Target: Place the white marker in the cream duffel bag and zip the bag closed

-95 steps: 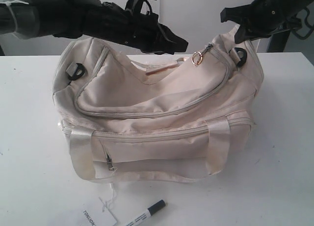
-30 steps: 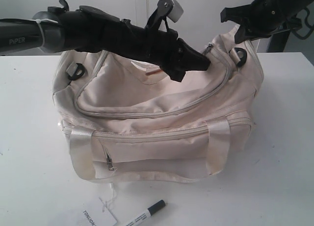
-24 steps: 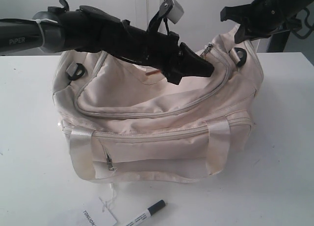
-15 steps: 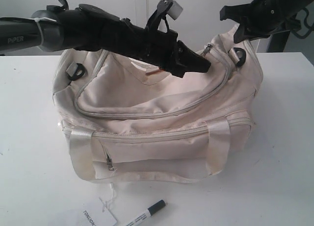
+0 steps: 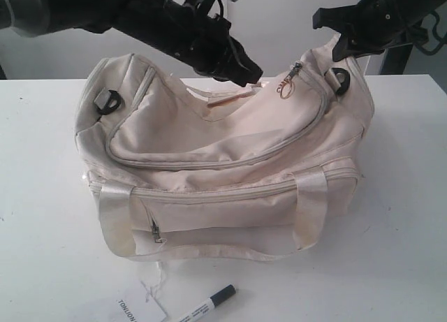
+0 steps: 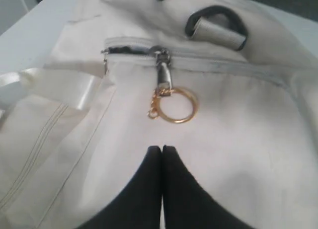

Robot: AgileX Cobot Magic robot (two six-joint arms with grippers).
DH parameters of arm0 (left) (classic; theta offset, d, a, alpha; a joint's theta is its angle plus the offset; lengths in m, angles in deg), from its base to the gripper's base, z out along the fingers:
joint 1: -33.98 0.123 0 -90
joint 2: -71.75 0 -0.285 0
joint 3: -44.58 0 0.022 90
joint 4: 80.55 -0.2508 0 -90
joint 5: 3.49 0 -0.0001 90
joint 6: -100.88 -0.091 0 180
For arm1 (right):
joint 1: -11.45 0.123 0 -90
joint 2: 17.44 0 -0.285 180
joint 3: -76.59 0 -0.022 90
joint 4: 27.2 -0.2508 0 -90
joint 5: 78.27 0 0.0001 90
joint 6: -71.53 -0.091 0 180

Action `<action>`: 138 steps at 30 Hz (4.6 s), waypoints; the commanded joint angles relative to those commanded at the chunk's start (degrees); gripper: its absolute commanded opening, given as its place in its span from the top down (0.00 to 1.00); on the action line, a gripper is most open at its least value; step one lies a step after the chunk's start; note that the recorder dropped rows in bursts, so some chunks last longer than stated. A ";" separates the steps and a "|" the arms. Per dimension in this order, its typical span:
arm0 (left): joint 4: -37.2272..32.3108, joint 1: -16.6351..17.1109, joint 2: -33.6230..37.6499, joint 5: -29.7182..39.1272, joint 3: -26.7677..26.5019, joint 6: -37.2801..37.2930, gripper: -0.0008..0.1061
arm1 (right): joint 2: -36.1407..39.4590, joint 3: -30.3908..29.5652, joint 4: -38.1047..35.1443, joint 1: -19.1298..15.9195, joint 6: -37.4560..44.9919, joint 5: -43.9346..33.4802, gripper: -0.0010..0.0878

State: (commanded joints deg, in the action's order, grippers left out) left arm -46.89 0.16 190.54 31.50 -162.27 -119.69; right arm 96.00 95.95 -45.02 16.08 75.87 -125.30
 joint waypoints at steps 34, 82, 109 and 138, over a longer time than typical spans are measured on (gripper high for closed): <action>-30.25 -12.55 3.85 -18.47 0.11 37.85 0.47 | 0.00 0.00 0.00 0.00 0.00 -0.12 0.99; -14.79 -13.28 2.03 -13.45 0.11 32.85 0.99 | 0.00 0.00 -0.26 0.00 0.00 0.40 0.99; 8.44 -13.73 2.00 2.21 0.11 7.80 0.99 | 0.00 0.00 -0.59 0.00 -0.64 0.40 0.99; 3.22 -13.61 1.40 4.20 0.11 -14.83 0.99 | 0.00 0.00 -0.36 -0.10 -3.30 0.89 0.99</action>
State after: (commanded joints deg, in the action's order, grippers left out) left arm -43.67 -13.45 191.94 35.69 -162.16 -134.52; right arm 96.00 95.95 -45.39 15.98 72.58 -124.41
